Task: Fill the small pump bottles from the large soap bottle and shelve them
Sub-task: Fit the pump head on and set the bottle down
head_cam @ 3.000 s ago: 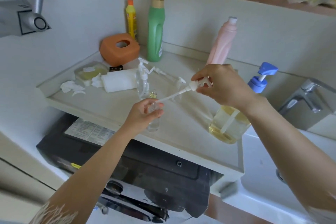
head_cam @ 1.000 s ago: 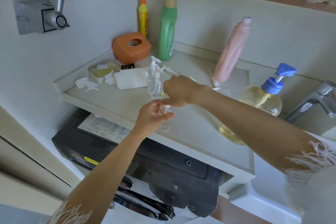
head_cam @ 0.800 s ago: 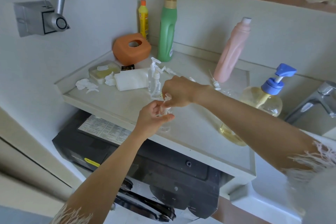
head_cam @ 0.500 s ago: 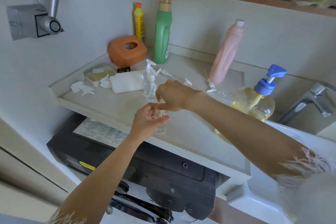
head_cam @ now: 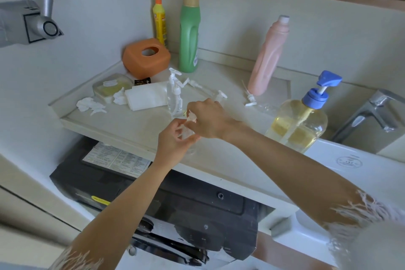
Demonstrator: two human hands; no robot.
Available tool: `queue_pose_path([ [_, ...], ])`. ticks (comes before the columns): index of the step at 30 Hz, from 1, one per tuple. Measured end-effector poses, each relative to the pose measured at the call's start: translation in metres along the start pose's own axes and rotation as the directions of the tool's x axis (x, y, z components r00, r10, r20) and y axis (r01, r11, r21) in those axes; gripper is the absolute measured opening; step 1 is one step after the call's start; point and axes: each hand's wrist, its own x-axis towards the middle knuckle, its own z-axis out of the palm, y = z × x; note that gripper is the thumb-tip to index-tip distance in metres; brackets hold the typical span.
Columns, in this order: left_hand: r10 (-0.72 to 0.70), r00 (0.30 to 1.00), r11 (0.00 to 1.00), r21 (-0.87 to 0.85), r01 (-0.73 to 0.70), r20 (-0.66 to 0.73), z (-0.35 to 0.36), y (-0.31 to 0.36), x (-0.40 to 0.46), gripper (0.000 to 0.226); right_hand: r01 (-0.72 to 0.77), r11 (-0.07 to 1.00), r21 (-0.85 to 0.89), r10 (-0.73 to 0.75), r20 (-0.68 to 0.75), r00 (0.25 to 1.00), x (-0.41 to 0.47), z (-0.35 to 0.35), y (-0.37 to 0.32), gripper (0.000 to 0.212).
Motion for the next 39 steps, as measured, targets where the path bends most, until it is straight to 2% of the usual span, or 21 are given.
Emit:
queue_pose_path([
  [4,0.087,0.996,0.984,0.157,-0.088,0.012,-0.004,0.002,0.023,0.046,-0.063,0.993,0.1,0.072,-0.089,0.993,-0.004,0.005,0.01,0.03],
  [7,0.094,0.995,0.977,0.189,-0.096,0.023,-0.002,-0.001,0.039,0.048,-0.1,0.966,0.239,0.135,-0.134,0.982,-0.007,0.007,0.018,0.036],
  [12,0.037,0.998,0.986,0.164,-0.03,-0.041,0.0,-0.006,0.062,0.046,-0.206,0.812,0.546,0.343,-0.161,0.926,-0.011,0.017,0.033,0.035],
  [15,0.052,0.996,0.98,0.196,-0.037,-0.072,0.0,-0.009,0.066,0.043,-0.316,0.737,0.597,0.494,-0.157,0.855,-0.013,0.03,0.049,0.029],
  [18,0.059,0.992,0.976,0.214,-0.035,-0.109,0.003,-0.006,0.065,0.047,-0.425,0.603,0.676,0.673,-0.144,0.726,0.002,0.041,0.071,0.034],
  [20,0.04,0.989,0.978,0.208,-0.01,-0.142,0.004,-0.003,0.063,0.051,-0.496,0.55,0.672,0.722,-0.084,0.687,0.019,0.047,0.085,0.042],
  [23,0.016,0.983,0.979,0.205,0.022,-0.182,0.0,0.0,0.056,0.061,-0.63,0.52,0.577,0.75,0.044,0.66,0.047,0.061,0.095,0.061],
  [25,0.006,0.981,0.981,0.193,0.033,-0.195,-0.006,0.002,0.05,0.073,-0.68,0.516,0.521,0.769,0.067,0.635,0.061,0.07,0.099,0.07],
  [27,0.001,0.981,0.982,0.184,0.036,-0.196,-0.012,0.005,0.041,0.073,-0.697,0.507,0.507,0.777,0.081,0.624,0.069,0.076,0.103,0.075],
  [29,-0.005,0.983,0.98,0.195,0.042,-0.185,-0.018,0.008,0.031,0.058,-0.7,0.479,0.53,0.78,0.109,0.616,0.074,0.079,0.106,0.071],
  [31,-0.025,0.99,0.971,0.233,0.056,-0.137,-0.024,0.012,0.024,0.033,-0.687,0.406,0.602,0.797,0.134,0.588,0.074,0.079,0.108,0.061],
  [33,-0.088,0.996,0.944,0.32,0.082,0.004,-0.026,0.016,0.018,0.008,-0.613,0.292,0.734,0.812,0.148,0.564,0.066,0.078,0.106,0.05],
  [34,-0.136,0.985,0.936,0.339,0.092,0.108,-0.025,0.019,0.015,0.003,-0.538,0.219,0.814,0.808,0.158,0.567,0.059,0.076,0.103,0.045],
  [36,-0.191,0.933,0.955,0.277,0.106,0.303,-0.017,0.024,0.011,0.012,-0.334,0.072,0.94,0.763,0.164,0.626,0.035,0.067,0.091,0.026],
  [37,-0.171,0.921,0.968,0.233,0.091,0.349,-0.01,0.03,0.01,0.015,-0.238,0.027,0.971,0.732,0.143,0.666,0.018,0.062,0.085,0.016],
  [39,-0.083,0.946,0.99,0.136,0.042,0.313,0.005,0.046,0.012,0.016,-0.101,0.022,0.995,0.668,0.06,0.742,-0.019,0.051,0.074,0.012],
])
